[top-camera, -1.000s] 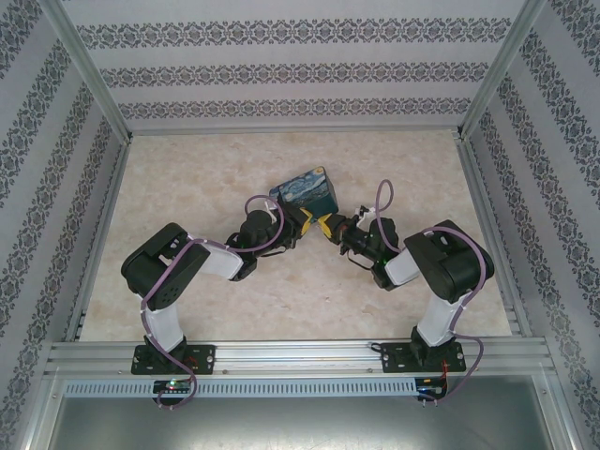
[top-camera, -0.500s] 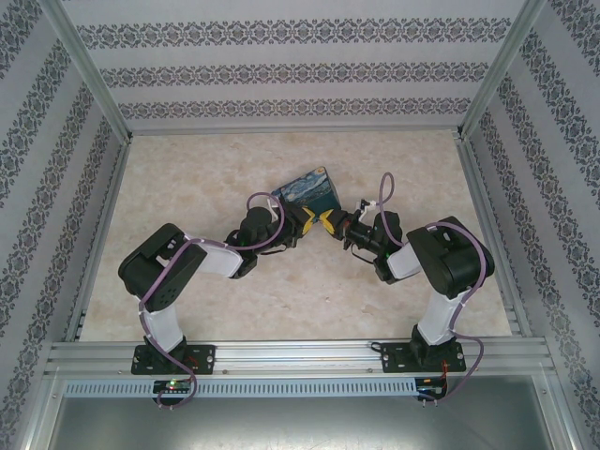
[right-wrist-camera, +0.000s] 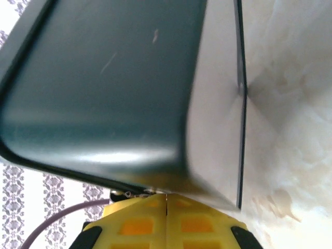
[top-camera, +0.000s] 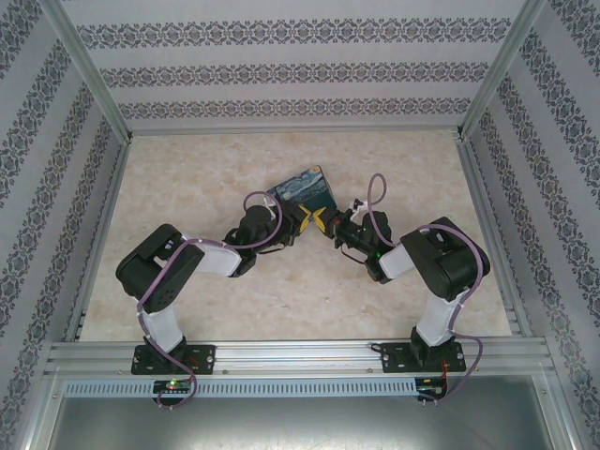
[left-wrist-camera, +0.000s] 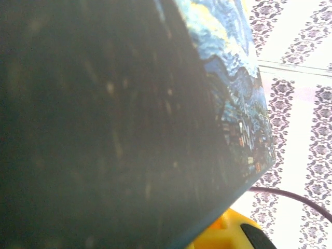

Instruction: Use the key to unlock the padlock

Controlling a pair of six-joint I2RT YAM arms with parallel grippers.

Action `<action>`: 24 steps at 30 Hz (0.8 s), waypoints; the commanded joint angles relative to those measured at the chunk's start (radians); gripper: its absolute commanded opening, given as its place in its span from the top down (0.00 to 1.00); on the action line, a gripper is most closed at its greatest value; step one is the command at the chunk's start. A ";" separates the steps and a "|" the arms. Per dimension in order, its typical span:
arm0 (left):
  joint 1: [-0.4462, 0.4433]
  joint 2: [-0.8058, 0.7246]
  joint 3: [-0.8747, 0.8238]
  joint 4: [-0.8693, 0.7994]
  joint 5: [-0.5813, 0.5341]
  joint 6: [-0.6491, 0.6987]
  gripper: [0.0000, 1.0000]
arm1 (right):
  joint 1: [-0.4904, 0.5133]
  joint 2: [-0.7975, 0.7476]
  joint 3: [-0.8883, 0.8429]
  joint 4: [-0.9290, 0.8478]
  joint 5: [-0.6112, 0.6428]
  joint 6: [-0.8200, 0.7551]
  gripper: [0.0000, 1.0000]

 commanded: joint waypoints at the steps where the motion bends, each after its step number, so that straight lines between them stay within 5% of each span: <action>1: -0.110 -0.028 0.053 0.116 0.315 0.020 1.00 | 0.084 0.014 0.089 0.074 -0.058 0.006 1.00; 14: -0.111 -0.011 0.027 0.095 0.257 0.022 1.00 | 0.081 0.016 0.076 0.075 -0.044 -0.001 0.97; 24: -0.043 0.002 -0.067 0.075 0.155 0.100 1.00 | 0.001 0.006 -0.041 0.070 -0.042 -0.029 0.30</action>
